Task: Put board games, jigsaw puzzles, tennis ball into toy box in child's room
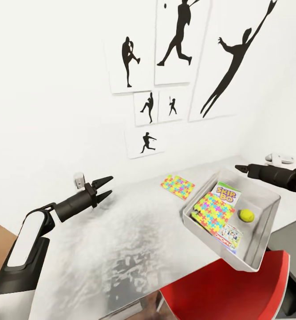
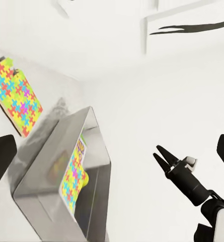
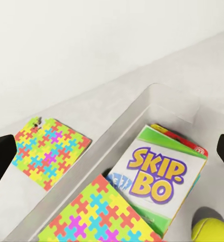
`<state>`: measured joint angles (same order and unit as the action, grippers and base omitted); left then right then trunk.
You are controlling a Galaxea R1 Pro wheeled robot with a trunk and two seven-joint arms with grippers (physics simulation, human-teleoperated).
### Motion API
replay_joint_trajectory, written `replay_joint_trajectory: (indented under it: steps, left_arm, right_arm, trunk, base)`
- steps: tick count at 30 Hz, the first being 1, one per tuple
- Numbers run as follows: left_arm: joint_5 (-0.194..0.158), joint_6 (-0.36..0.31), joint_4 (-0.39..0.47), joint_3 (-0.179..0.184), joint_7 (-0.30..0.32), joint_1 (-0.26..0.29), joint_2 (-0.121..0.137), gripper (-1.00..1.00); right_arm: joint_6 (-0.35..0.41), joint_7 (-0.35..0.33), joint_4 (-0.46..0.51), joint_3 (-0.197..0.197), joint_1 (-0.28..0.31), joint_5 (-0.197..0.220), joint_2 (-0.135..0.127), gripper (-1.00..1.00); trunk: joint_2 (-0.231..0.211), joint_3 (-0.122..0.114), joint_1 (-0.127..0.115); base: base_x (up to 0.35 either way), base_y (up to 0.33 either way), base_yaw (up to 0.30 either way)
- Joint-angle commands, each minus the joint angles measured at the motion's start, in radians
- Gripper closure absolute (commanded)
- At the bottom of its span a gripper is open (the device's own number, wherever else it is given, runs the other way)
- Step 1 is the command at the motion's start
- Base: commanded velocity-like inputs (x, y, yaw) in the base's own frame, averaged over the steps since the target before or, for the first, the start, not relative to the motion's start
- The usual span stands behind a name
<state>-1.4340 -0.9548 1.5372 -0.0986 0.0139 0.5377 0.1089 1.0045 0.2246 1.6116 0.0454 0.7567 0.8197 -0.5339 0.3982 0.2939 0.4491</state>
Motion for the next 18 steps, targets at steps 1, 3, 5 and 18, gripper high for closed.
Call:
replay_joint_trajectory:
  steps: [1,3,5,18]
  left_arm:
    - [0.001,-0.005,0.000,-0.001,0.001,0.001,0.000,-1.00]
    - [0.001,-0.003,0.000,-0.001,0.001,0.001,0.000,-1.00]
    - [0.001,-0.003,0.000,0.000,0.001,0.001,0.000,-1.00]
    - [0.001,-0.001,-0.002,0.002,0.001,0.001,0.000,-1.00]
  right_arm:
    - [0.003,0.010,0.001,0.000,0.001,0.010,0.000,-1.00]
    - [0.003,0.010,0.001,-0.006,0.001,0.010,0.000,-1.00]
    - [0.003,0.009,0.001,-0.008,0.001,0.010,0.000,-1.00]
    - [0.003,0.010,0.001,-0.014,0.000,0.011,0.013,-1.00]
  trunk:
    - [0.002,0.000,0.001]
    - [0.002,-0.003,0.001]
    - [0.002,-0.005,0.001]
    - [0.002,-0.011,0.001]
  base:
    - [0.161,0.000,-0.103]
    - [0.116,0.000,-0.100]
    - [0.083,0.000,-0.084]
    - [0.028,0.000,-0.026]
